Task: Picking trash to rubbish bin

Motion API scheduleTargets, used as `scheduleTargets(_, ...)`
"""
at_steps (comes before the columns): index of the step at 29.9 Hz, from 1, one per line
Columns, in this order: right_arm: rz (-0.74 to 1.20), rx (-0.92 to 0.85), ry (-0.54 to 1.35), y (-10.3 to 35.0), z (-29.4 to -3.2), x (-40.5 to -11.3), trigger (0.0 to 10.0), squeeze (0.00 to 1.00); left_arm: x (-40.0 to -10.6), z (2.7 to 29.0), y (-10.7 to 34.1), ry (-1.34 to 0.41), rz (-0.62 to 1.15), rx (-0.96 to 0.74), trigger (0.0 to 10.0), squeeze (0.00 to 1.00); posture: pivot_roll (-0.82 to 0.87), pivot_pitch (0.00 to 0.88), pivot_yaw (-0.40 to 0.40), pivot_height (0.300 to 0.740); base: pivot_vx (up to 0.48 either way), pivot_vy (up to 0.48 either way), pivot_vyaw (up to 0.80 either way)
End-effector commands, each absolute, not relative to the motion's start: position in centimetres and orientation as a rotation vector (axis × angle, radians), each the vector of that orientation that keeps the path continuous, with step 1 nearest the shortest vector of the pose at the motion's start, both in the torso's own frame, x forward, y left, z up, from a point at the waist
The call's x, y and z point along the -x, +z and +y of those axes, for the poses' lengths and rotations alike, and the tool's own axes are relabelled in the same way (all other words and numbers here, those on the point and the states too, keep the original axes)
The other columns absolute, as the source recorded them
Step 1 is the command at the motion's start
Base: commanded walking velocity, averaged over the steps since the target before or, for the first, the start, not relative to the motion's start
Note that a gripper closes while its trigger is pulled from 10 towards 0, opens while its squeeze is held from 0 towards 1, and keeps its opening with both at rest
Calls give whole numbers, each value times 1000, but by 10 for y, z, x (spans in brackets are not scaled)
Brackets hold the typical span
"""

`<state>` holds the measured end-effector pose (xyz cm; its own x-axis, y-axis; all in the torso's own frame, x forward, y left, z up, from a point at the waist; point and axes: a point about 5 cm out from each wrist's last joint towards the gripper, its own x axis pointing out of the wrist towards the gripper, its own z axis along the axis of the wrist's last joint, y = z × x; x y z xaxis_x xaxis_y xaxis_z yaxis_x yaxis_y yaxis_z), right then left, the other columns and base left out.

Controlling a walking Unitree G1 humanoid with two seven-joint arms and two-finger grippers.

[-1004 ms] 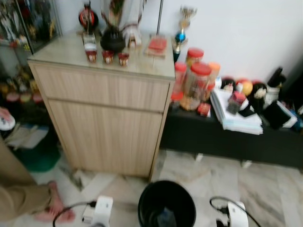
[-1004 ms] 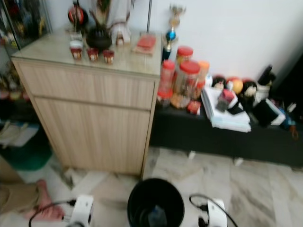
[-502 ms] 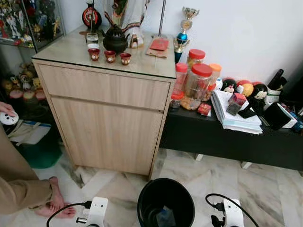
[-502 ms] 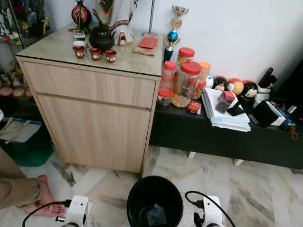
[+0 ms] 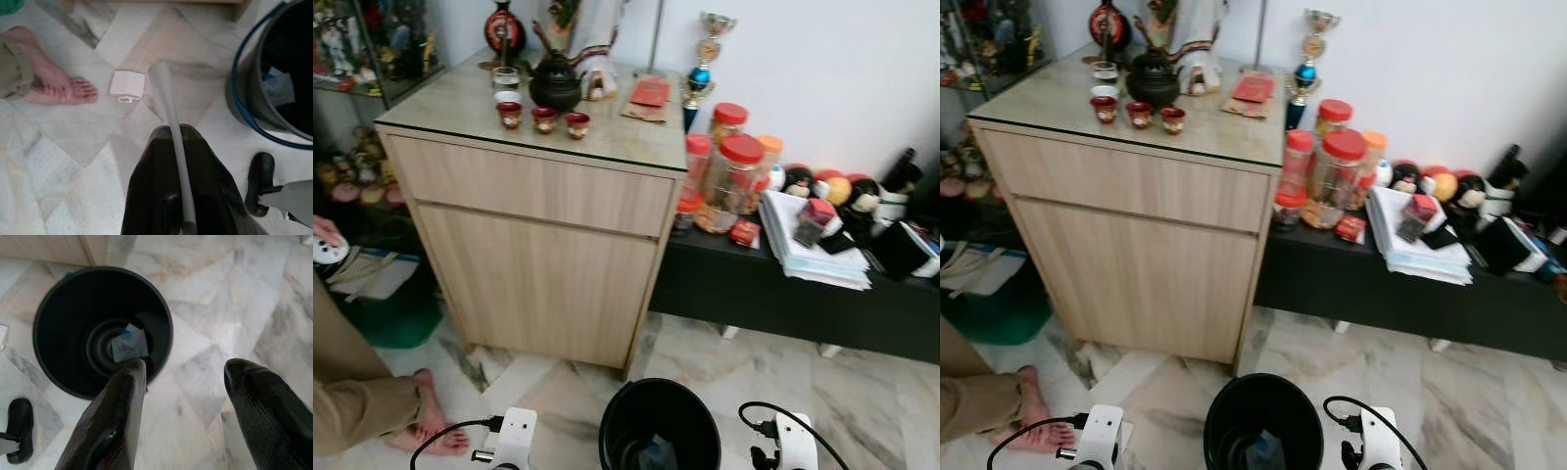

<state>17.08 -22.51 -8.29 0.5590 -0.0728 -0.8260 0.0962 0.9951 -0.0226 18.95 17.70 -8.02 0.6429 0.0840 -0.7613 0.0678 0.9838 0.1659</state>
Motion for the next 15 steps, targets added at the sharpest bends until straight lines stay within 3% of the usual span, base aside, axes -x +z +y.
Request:
scheduleTargets(1,956,-16,-115,-80,-230,-174,10000,0,-194,174,-78,3,858,-195,10000,0,176,0,-150,740,0,0,0)
scheduleTargets(9,913,7,-103,-78,-231,-177,10000,0,-227,166,-59,-29,724,-213,10000,0,169,0,-152,740,0,0,0)
scheduleTargets(15,741,38,-38,-50,-233,-222,10000,0,-264,149,-31,-115,577,-183,10000,0,163,0,-155,740,0,0,0)
